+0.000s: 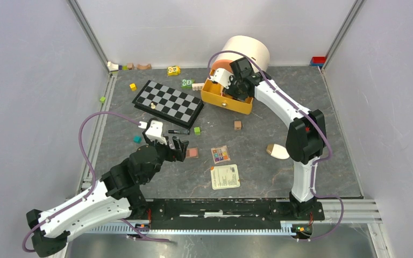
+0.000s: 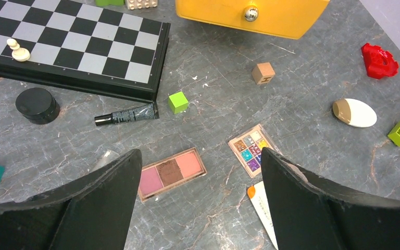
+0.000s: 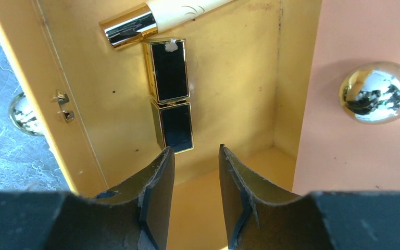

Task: Organize the makeup
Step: Place the lipstick in the drawer.

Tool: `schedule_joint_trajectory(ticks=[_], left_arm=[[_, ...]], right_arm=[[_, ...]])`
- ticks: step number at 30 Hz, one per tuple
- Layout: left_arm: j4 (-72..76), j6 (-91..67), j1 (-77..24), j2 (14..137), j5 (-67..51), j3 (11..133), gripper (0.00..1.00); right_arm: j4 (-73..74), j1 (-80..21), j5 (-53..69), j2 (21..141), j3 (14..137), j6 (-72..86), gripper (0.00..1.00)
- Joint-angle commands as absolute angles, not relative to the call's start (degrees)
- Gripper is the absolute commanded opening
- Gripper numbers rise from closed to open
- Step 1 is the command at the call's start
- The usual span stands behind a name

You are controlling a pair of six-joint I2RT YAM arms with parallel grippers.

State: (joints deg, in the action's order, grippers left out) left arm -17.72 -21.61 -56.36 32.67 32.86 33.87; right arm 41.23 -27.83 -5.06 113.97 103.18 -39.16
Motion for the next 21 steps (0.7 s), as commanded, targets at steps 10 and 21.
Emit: schedule_joint_trajectory(ticks=[10,21], left_arm=[[-22.32,-28.1,-56.34,36.49,36.76,38.88,0.9],[-26.96,-32.44,-56.25,44.07,34.52,41.88,0.93]], right_arm=[[36.72,-27.86,-0.14,108.33,108.42,-34.53,0.44],[20.46,-28.34,6.39,92.37,90.6,-17.14,0.45]])
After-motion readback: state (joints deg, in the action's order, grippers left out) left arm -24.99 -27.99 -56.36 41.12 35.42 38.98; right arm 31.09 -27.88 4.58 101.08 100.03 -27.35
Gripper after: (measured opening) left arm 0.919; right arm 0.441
